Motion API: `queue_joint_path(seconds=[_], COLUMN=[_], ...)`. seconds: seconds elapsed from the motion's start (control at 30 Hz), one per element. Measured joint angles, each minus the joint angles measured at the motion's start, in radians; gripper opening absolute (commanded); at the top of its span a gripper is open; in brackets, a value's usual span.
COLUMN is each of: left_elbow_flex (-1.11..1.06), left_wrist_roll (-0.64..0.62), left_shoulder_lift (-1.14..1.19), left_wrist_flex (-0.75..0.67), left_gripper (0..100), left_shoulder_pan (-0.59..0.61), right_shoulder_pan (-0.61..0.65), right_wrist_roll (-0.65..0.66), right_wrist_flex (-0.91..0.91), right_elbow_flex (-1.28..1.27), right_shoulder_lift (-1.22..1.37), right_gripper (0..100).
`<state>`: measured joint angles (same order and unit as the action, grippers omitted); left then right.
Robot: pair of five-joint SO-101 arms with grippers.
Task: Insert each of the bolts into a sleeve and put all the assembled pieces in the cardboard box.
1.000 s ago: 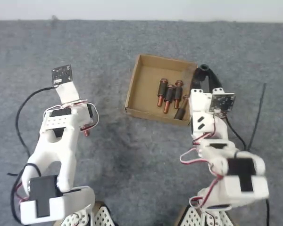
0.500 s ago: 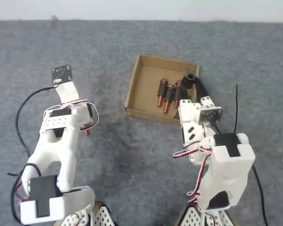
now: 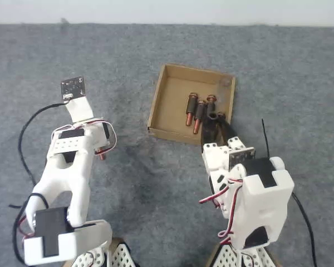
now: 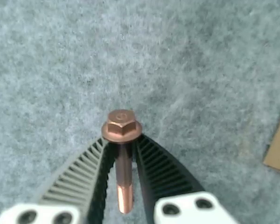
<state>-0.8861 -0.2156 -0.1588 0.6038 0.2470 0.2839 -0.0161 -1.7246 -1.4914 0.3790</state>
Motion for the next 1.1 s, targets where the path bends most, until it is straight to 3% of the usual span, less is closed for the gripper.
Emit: queue_joint_path(seconds=[0.23, 0.5, 0.83, 1.1], left_elbow_flex=[0.000, 0.000, 0.000, 0.000], left_wrist_roll=[0.000, 0.000, 0.000, 0.000], left_shoulder_lift=[0.000, 0.000, 0.000, 0.000], left_wrist_flex=[0.000, 0.000, 0.000, 0.000], left_gripper=[1, 1, 1, 1], left_shoulder_pan=[0.000, 0.000, 0.000, 0.000], right_shoulder_pan=[0.095, 0.114, 0.282, 0.296], right_wrist_roll=[-0.003, -0.003, -0.003, -0.003], right_wrist_flex=[0.000, 0.000, 0.000, 0.034], right_elbow_flex=[-0.120, -0.129, -0.129, -0.129], right_shoulder_lift=[-0.117, -0.152, -0.152, -0.152], right_gripper=[0.6, 0.6, 0.6, 0.6])
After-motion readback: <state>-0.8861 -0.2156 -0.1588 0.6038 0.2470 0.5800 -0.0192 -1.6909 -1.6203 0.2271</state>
